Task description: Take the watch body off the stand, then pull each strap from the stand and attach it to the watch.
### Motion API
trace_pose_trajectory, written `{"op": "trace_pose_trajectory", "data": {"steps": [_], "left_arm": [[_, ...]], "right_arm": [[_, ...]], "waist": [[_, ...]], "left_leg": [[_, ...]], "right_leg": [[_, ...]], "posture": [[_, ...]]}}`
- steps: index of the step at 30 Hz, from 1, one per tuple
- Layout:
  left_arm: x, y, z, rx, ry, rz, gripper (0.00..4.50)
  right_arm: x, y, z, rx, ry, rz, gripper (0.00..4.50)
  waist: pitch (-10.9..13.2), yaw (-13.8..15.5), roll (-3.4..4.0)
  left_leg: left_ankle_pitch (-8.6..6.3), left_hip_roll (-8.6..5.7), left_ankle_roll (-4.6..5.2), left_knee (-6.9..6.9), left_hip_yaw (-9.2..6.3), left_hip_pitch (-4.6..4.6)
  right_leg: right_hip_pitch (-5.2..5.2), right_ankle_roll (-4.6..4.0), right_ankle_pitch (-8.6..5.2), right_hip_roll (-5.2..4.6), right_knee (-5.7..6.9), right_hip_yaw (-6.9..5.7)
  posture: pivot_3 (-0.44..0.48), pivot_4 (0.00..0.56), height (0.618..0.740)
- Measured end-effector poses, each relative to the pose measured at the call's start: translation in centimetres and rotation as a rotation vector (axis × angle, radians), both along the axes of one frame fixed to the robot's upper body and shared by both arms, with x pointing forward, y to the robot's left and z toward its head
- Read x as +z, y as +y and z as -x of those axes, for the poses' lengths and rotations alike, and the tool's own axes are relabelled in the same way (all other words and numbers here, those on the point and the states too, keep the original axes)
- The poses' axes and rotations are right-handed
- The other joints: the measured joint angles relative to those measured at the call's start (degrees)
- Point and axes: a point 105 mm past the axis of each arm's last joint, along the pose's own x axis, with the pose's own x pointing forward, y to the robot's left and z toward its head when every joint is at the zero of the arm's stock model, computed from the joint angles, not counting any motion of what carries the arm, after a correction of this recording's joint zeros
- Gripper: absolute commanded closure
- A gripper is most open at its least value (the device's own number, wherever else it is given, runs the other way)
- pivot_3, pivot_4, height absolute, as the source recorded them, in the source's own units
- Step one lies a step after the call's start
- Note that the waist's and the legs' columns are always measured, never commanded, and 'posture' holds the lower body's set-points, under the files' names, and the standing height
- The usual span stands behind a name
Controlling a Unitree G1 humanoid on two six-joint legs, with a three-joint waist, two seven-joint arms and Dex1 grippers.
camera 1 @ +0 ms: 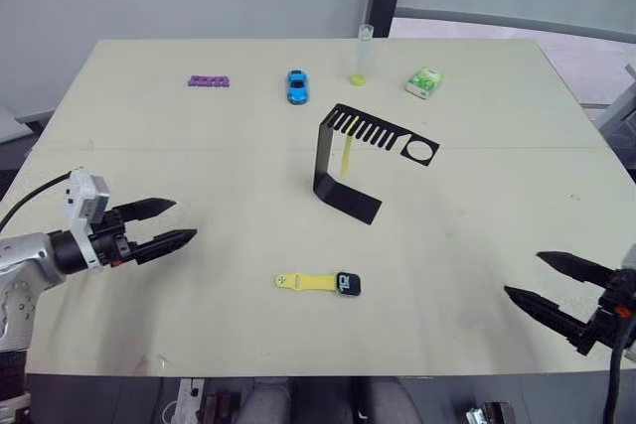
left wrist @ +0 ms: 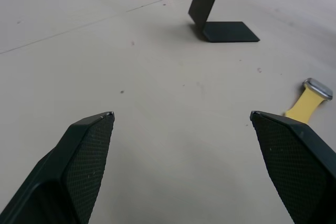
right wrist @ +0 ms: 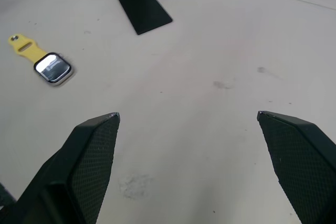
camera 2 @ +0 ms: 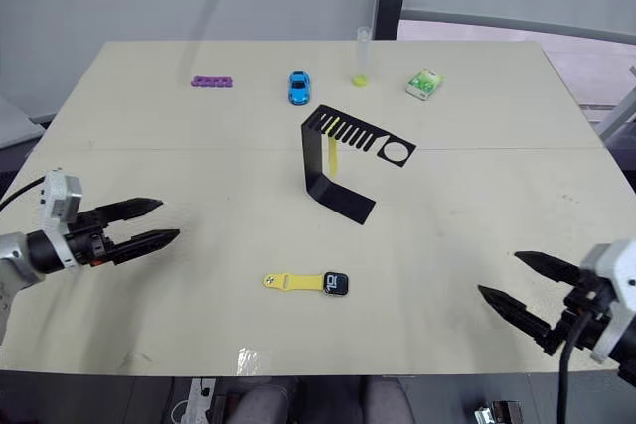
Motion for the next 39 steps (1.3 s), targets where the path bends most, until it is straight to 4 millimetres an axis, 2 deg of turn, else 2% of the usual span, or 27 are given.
{"op": "trace_pose_trajectory", "data": {"steps": [4, 6, 11, 15, 17, 20, 22, 27, 39], "left_arm": [[0.3, -0.3, -0.8, 0.024, -0.046, -0.018, 0.00], [0.9, -2.1, -1.1, -0.005, -0.079, -0.007, 0.00], [3.2, -10.0, -0.5, -0.230, -0.165, 0.068, 0.00], [4.2, -13.7, -0.7, -0.301, -0.204, 0.105, 0.00], [5.0, -15.3, -1.1, -0.308, -0.233, 0.131, 0.00], [5.0, -16.1, -1.5, -0.293, -0.238, 0.118, 0.00], [4.5, -16.3, -1.7, -0.286, -0.225, 0.104, 0.00], [4.0, -16.8, -1.5, -0.299, -0.206, 0.097, 0.00], [2.8, -17.0, -1.0, -0.297, -0.183, 0.045, 0.00]], "right_arm": [[-0.3, 0.5, -0.3, -0.024, -0.027, -0.049, 0.05], [0.0, 1.6, -1.0, 0.004, -0.055, -0.059, 0.05], [1.0, 6.8, -4.1, 0.144, -0.145, -0.128, 0.05], [0.9, 11.3, -6.9, 0.228, -0.163, -0.169, 0.05], [1.0, 13.2, -9.0, 0.218, -0.178, -0.185, 0.05], [0.0, 14.9, -11.4, 0.202, -0.149, -0.192, 0.92], [-0.7, 15.9, -13.1, 0.179, -0.133, -0.216, 1.92], [-2.2, 18.0, -15.0, 0.186, -0.106, -0.188, 4.46], [-4.3, 17.3, -17.0, 0.116, -0.054, -0.126, 4.46]], "waist": [[0.00, 0.06, 0.00], [-0.01, 0.00, 0.00], [-0.03, -0.29, -0.01], [-0.03, -1.09, -0.01], [-0.04, -1.43, -0.04], [-0.05, -1.69, -0.03], [-0.05, -2.07, -0.03], [-0.04, -2.67, -0.02], [-0.05, -3.11, -0.01]], "left_leg": [[0.00, -0.01, 0.00, 0.01, 0.00, -0.01], [0.00, -0.01, 0.00, 0.03, 0.00, -0.02], [0.00, 0.01, -0.03, 0.04, 0.01, -0.03], [0.02, 0.02, -0.09, 0.10, 0.02, -0.02], [0.03, 0.00, -0.10, 0.12, 0.02, -0.05], [0.03, 0.00, -0.09, 0.03, 0.00, -0.02], [0.03, -0.03, -0.09, 0.04, 0.00, -0.04], [0.03, -0.07, -0.09, 0.09, -0.07, -0.06], [0.03, -0.05, -0.09, 0.07, -0.06, -0.05]], "right_leg": [[0.00, 0.00, 0.00, -0.02, -0.01, 0.00], [0.01, 0.00, 0.00, -0.02, 0.00, 0.00], [-0.08, 0.00, 0.00, 0.01, 0.09, 0.00], [-0.11, -0.01, 0.00, 0.05, 0.14, -0.04], [-0.14, -0.02, 0.00, 0.04, 0.16, -0.07], [-0.16, -0.02, 0.00, 0.05, 0.22, -0.11], [-0.20, -0.02, 0.01, 0.06, 0.26, -0.17], [-0.21, -0.02, 0.01, 0.03, 0.25, -0.20], [-0.24, -0.02, 0.01, 0.04, 0.28, -0.17]], "posture": [[0.000, 0.150, 0.740], [0.000, 0.150, 0.740], [0.000, 0.150, 0.740], [0.000, 0.150, 0.740], [0.000, 0.150, 0.740], [0.000, 0.150, 0.740], [0.000, 0.150, 0.740], [0.000, 0.150, 0.740], [0.000, 0.150, 0.740]]}}
